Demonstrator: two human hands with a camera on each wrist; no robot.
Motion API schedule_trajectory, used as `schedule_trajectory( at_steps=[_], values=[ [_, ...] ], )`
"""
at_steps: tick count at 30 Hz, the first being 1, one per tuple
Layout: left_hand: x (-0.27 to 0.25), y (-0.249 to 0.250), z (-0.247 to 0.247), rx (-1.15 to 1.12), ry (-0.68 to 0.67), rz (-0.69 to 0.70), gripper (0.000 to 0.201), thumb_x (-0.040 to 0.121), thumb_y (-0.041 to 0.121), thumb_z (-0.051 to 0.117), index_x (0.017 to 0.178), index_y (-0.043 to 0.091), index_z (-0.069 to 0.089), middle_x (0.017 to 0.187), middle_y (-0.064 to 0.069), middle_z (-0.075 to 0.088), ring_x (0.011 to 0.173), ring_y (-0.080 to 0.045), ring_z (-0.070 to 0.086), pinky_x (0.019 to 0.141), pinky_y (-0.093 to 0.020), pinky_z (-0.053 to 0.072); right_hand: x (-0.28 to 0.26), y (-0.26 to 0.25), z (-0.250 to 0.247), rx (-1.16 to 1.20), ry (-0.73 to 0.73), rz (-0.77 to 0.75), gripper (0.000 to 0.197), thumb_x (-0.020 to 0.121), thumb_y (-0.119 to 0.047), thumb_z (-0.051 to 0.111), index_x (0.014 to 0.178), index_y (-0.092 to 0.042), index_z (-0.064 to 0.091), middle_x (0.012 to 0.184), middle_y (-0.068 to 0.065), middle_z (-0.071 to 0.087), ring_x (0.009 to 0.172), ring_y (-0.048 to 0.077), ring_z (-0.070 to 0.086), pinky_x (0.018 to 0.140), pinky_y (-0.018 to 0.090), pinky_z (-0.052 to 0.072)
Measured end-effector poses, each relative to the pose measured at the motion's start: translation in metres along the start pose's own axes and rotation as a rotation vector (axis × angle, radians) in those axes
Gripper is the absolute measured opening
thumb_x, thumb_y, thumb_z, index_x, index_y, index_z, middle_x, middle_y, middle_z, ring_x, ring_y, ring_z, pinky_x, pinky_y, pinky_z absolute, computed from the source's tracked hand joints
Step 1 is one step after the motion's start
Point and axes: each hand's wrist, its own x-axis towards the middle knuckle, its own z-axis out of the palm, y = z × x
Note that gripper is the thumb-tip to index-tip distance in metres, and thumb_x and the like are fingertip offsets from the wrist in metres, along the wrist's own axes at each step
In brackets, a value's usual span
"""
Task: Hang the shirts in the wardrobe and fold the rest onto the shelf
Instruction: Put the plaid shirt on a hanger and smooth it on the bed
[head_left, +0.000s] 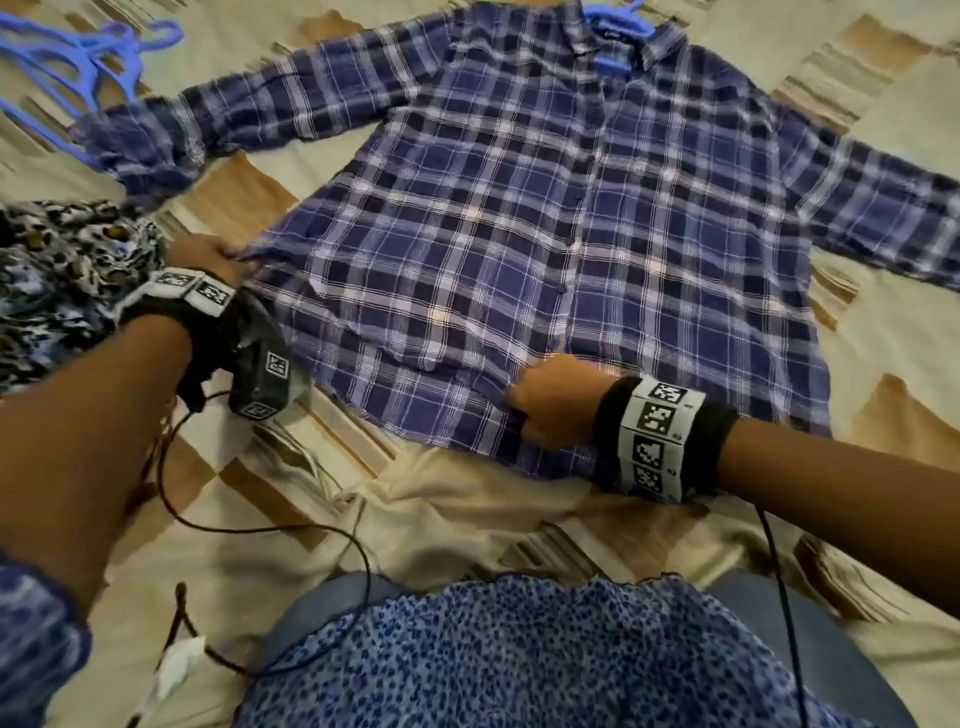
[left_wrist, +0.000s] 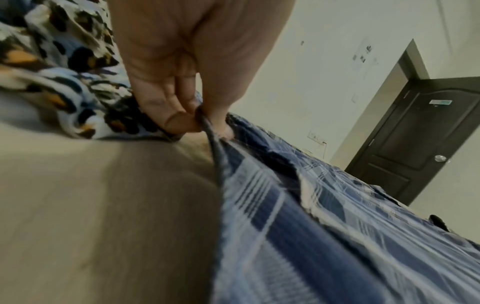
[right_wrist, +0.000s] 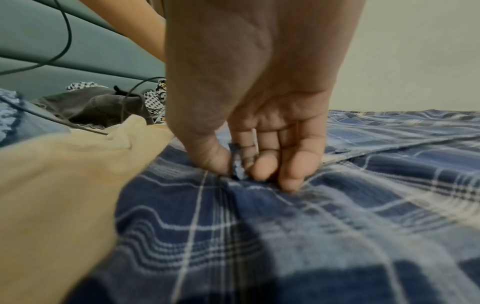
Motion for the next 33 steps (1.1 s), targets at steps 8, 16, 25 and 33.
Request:
schedule_trajectory(
  at_steps=[8,16,25,33],
  values=[
    [-0.021,-0.01,0.02,-0.133,-0.017,-0.104,0.046,0.086,0.04,0.063,0.113,0.003,0.059,0.123,-0.022,0.058,0.114,-0.036,0.053,0.095,-0.037,0.039,0.0,-0.008,-0.004,-0.013,-0.055,0.071,0.025,0.082,-0.031,0.052,0.093,-0.011,0.062,0.066,-0.001,0.049,0.062,0.018,0.047,0.049,0.022,0.032],
    [-0.081,0.041,0.035,0.452,-0.016,0.179,0.076,0.073,0.035,0.077,0.132,0.007,0.037,0.138,-0.022,0.035,0.129,-0.04,0.03,0.102,-0.052,0.034,-0.03,-0.006,0.004,0.248,0.057,0.108,0.046,0.08,-0.026,0.061,0.119,-0.008,0.042,0.103,0.013,0.059,0.095,0.031,0.057,0.076,0.038,0.051],
    [-0.136,0.103,0.081,0.829,-0.436,0.843,0.05,0.08,0.017,0.068,0.123,0.016,0.043,0.128,-0.005,0.045,0.119,-0.028,0.045,0.093,-0.042,0.043,-0.059,0.006,0.019,0.109,0.046,0.161,0.03,0.091,-0.03,0.05,0.111,-0.007,0.048,0.101,0.01,0.063,0.09,0.028,0.06,0.063,0.032,0.039],
    [-0.12,0.076,0.061,0.719,-0.499,0.769,0.015,0.085,0.007,0.052,0.098,0.01,0.058,0.108,-0.01,0.059,0.1,-0.027,0.055,0.084,-0.036,0.045,-0.05,-0.001,0.005,0.169,-0.006,0.077,0.005,0.088,-0.009,0.052,0.092,-0.01,0.055,0.092,0.007,0.06,0.078,0.023,0.051,0.064,0.031,0.041]
  ],
)
